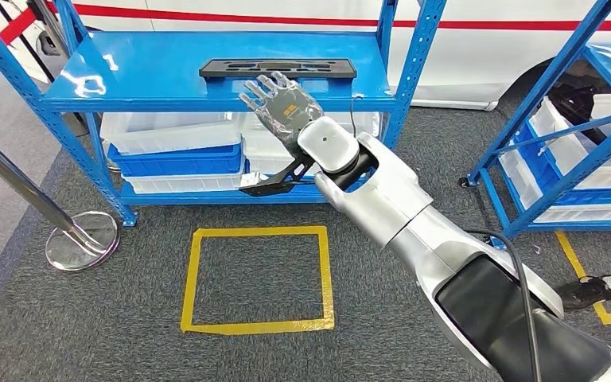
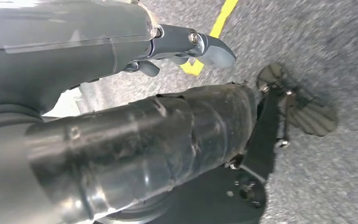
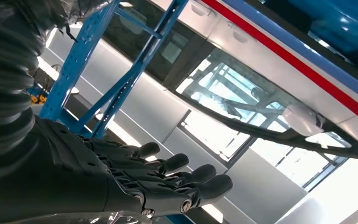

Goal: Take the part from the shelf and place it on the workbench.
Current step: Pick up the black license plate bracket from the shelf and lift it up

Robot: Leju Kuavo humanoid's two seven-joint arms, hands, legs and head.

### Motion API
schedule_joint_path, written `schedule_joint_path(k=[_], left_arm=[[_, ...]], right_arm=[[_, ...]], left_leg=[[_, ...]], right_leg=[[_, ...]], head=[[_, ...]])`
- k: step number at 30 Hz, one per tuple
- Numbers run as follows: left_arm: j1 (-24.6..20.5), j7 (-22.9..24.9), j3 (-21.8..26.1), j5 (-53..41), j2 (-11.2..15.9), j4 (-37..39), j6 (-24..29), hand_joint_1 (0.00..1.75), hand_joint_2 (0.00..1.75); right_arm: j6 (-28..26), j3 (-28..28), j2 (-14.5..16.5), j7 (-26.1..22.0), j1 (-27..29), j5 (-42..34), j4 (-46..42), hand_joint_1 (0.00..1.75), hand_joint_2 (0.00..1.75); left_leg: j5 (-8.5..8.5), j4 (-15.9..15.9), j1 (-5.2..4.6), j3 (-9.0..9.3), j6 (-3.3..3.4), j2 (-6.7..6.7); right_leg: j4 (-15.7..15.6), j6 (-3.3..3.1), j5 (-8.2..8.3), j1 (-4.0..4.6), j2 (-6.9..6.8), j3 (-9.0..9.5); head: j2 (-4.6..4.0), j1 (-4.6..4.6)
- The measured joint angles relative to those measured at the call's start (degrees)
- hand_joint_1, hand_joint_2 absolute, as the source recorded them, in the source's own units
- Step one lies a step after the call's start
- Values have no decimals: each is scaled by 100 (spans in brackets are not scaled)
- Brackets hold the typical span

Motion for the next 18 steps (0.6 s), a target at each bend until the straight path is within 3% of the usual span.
schedule_joint_path(k=[2,5,7,9,11,12,13,14,16,18], left_arm=[[-7,0,18,2,-4,1,0,0,0],[-13,0,33,3,-4,-1,0,0,0],[-11,0,37,3,-4,-1,2,0,0],[-12,0,39,3,-4,-1,3,0,0],[-6,2,39,-1,-5,1,3,0,0],[-1,3,39,-3,-6,1,5,0,0],[5,5,39,-7,-6,2,10,0,0],[12,6,40,-9,-6,2,13,0,0],[30,7,45,-9,-1,2,16,0,0],[41,7,50,-10,5,3,15,0,0]], right_arm=[[3,1,4,-2,-8,1,2,0,175],[5,2,21,-4,-10,1,5,0,175],[5,2,37,-3,-34,2,1,0,175],[9,2,56,-3,-61,3,-4,0,175],[20,2,66,-7,-51,4,-4,0,175],[27,2,66,-9,-37,4,-4,0,175],[34,2,66,-10,-26,5,-4,0,175],[40,2,66,-10,-20,6,-4,0,175],[50,2,67,-10,-14,8,-1,0,175],[58,2,67,-11,-7,10,5,0,175]], left_leg=[[-33,22,-2,13,-83,1],[-30,51,-7,41,-216,6],[-98,233,7,-6,-251,11],[-276,800,14,-325,-280,14],[-527,1467,13,-801,-304,14],[-606,1598,13,-956,-302,14],[-607,1528,11,-1012,-285,14],[-490,1265,7,-969,-258,15],[89,495,-17,-769,-198,11],[486,79,-53,-625,-139,4]], right_leg=[[-489,-96,125,38,-11,172],[-599,-257,137,65,-4,238],[-631,-341,139,46,-1,362],[-652,-399,92,45,-3,474],[-658,-424,11,61,3,567],[-659,-428,-43,68,10,629],[-659,-424,-106,73,21,704],[-660,-415,-176,77,30,791],[-656,-378,-335,87,46,956],[-674,-306,-472,102,66,1068]], head=[[0,2],[0,4],[0,4],[0,4],[0,4],[0,4],[0,4],[0,4],[0,6],[0,6]])
